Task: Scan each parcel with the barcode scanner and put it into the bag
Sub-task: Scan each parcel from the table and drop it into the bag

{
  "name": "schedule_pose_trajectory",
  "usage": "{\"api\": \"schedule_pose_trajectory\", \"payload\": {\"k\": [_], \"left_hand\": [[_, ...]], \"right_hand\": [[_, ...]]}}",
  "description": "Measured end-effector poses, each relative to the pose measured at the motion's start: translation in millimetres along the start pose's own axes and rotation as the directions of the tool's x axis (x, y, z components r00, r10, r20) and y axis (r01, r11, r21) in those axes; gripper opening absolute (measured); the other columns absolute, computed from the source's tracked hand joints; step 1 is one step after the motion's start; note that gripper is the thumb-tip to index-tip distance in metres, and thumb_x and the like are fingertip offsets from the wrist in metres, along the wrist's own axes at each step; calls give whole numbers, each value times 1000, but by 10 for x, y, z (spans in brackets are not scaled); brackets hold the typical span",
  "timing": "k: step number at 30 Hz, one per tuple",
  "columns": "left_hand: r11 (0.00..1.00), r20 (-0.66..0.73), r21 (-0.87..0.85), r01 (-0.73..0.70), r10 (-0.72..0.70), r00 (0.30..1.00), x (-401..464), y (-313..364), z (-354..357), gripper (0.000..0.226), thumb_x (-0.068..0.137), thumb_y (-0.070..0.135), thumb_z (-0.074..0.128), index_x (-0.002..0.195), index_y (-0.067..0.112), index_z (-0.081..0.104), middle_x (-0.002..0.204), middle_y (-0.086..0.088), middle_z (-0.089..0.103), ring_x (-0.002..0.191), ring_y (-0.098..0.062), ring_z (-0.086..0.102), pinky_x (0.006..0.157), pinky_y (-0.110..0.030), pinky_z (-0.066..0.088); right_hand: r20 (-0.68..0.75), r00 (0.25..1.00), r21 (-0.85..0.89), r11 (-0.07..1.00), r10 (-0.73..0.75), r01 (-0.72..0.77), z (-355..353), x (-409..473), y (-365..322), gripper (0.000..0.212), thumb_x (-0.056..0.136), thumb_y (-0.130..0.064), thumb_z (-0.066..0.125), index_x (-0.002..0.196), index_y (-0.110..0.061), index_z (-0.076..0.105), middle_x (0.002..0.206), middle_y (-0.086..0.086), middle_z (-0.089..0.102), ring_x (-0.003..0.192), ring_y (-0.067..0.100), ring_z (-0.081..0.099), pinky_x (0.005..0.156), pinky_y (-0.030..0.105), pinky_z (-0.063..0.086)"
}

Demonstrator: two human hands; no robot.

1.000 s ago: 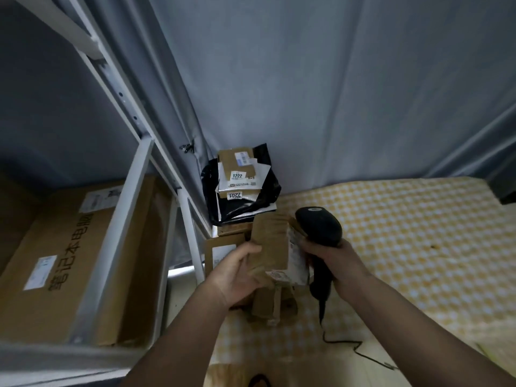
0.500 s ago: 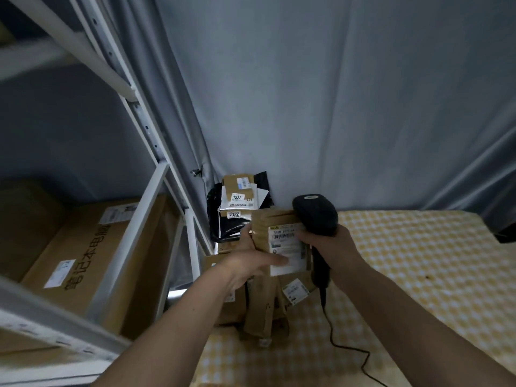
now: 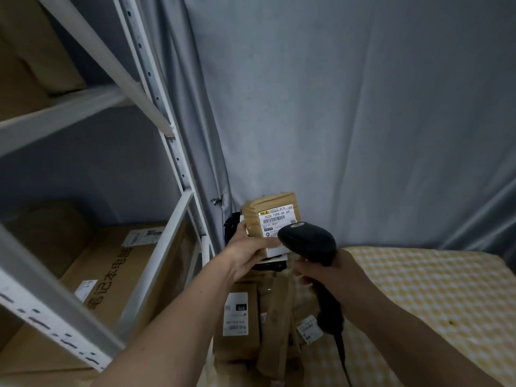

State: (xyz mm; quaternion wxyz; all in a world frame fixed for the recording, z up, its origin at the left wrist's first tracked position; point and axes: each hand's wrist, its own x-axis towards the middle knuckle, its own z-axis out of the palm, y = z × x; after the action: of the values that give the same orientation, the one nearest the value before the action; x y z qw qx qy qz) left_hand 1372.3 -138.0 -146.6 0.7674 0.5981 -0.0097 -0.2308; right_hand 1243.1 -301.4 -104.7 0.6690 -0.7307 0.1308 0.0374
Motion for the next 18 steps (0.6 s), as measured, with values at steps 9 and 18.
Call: {"api": "schedule_pose_trajectory", "payload": {"k": [9,18], "left_hand": [[998,-26,12,-69,69,997,34,77,-198,119,36,-1,94,141,17,40,123,-11,66,113,-26,64,97,-49,52],[986,-56,159,45,-37,998,154,81,-244,85,58,9,90,132,19,50,117,-3,69,111,-24,62,88,-45,53]], "right_hand": [[2,1000,36,999,-21,21,152,-3,-123,8,82,-11,71,89,-7,69,86,21,70,68,20,64,66,29,51],[-85,996,71,997,-4,10,234,61,-64,12,79,-6,72,85,-15,68,64,4,66,64,15,63,64,25,50]]}}
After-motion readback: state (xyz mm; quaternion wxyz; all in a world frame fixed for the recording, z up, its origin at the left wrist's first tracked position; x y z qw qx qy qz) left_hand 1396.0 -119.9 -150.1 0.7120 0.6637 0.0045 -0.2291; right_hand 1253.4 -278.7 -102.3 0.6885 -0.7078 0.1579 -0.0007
